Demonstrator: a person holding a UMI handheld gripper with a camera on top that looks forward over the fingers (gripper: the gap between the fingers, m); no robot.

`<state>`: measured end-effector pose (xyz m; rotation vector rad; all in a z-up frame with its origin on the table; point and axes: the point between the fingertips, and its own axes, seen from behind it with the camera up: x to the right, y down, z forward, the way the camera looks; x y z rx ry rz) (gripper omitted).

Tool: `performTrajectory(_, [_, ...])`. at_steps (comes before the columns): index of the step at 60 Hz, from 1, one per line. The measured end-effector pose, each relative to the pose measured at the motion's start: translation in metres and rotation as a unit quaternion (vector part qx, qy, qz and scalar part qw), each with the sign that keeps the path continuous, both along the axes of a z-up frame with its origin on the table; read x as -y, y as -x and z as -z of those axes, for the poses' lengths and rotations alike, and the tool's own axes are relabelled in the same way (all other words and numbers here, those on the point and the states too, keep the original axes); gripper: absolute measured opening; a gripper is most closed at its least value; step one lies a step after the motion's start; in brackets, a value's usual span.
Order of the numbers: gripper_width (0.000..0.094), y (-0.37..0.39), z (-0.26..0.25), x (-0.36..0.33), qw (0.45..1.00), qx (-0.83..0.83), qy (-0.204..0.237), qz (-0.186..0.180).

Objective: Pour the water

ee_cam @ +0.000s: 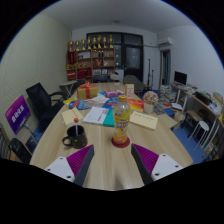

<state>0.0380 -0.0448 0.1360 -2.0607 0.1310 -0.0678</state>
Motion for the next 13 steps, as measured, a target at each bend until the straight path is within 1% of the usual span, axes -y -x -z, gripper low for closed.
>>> performTrajectory(7, [0.0827,0.035,-0.038,0.068,1.0,0.008,-0.002,0.018])
performTrajectory(13, [0.082,0.067,-0.066,0.115,1.0,-0.002,-0.006,0.027])
